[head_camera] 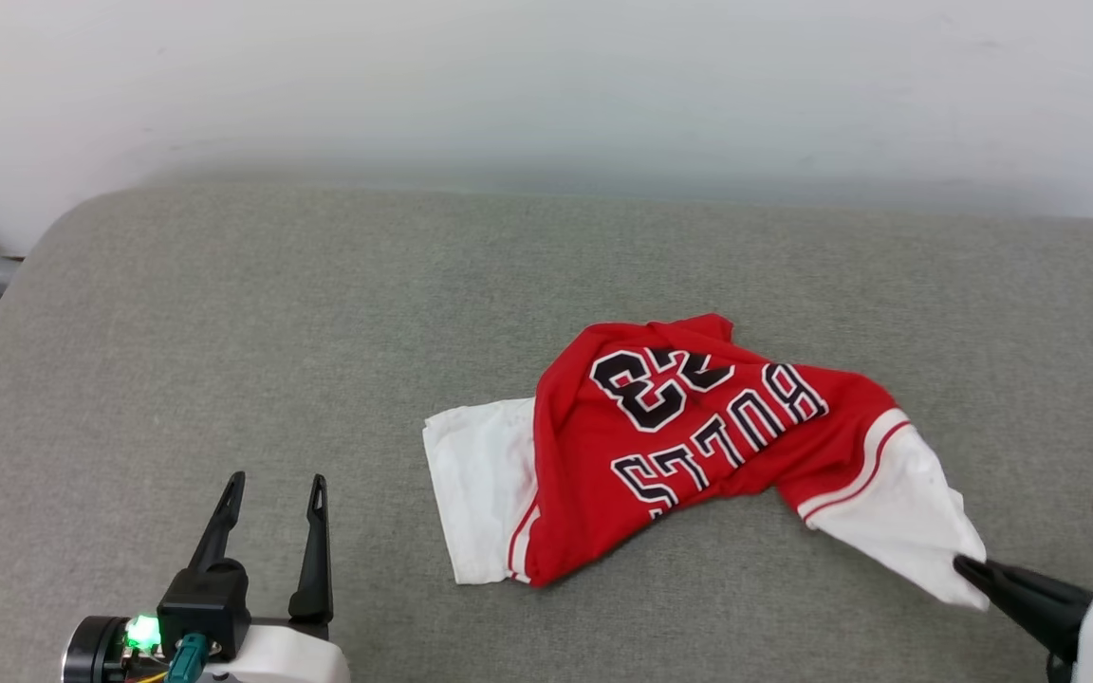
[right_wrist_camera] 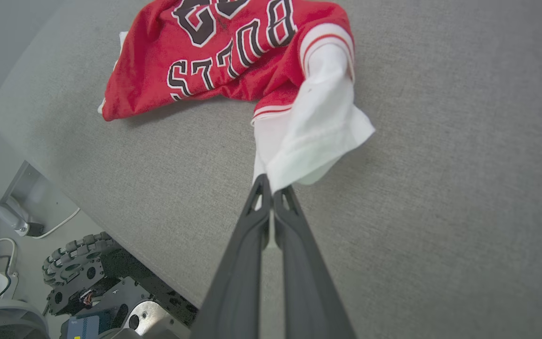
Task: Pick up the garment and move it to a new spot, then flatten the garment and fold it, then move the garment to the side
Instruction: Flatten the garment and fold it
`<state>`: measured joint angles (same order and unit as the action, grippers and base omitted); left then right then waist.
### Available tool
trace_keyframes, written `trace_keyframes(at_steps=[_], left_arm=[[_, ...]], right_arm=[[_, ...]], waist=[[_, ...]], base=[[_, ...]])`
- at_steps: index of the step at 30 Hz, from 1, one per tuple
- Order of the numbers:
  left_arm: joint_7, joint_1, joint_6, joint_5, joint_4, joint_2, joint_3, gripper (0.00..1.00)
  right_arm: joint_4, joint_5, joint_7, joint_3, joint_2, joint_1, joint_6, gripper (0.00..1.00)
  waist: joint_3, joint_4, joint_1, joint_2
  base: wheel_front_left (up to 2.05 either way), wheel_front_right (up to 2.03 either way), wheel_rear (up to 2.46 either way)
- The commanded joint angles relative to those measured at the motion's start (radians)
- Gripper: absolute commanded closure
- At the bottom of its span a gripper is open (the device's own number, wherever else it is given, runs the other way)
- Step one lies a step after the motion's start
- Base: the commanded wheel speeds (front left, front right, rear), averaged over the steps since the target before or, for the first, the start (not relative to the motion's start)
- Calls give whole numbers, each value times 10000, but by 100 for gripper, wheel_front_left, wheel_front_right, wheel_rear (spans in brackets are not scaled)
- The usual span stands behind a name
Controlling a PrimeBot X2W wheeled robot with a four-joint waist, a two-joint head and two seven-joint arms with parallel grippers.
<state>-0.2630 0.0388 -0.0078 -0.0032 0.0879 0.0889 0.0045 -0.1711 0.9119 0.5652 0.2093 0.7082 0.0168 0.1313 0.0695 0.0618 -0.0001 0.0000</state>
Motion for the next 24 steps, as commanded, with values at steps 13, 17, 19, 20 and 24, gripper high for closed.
trace_keyframes(at_steps=[13,17,19,20,24], left_arm=[[-26,96,47,-34,-79,66,-125,0],[-26,-29,36,-28,-84,69,-176,0],[-26,-73,29,-21,-99,75,-202,0],[-26,-95,29,-19,-95,78,-214,0],[-26,-269,4,-41,-47,115,-235,0]], right_arm=[[53,-274,1040,-3263,-1281,2562,-9,100],[1257,-410,1141,-3713,-1434,2398,-9,100],[1976,-527,1121,-3868,-1440,2172,-9,100],[2351,-585,1073,-3917,-1451,2076,-9,100],[3828,-1150,834,-3867,-1330,1758,-11,100]], waist=[[-49,-428,1,0],[94,-345,1,0],[195,-275,1,0],[240,-235,1,0],[382,-58,1,0]], base=[[0,0,0],[0,0,0],[0,0,0],[0,0,0],[0,0,0]])
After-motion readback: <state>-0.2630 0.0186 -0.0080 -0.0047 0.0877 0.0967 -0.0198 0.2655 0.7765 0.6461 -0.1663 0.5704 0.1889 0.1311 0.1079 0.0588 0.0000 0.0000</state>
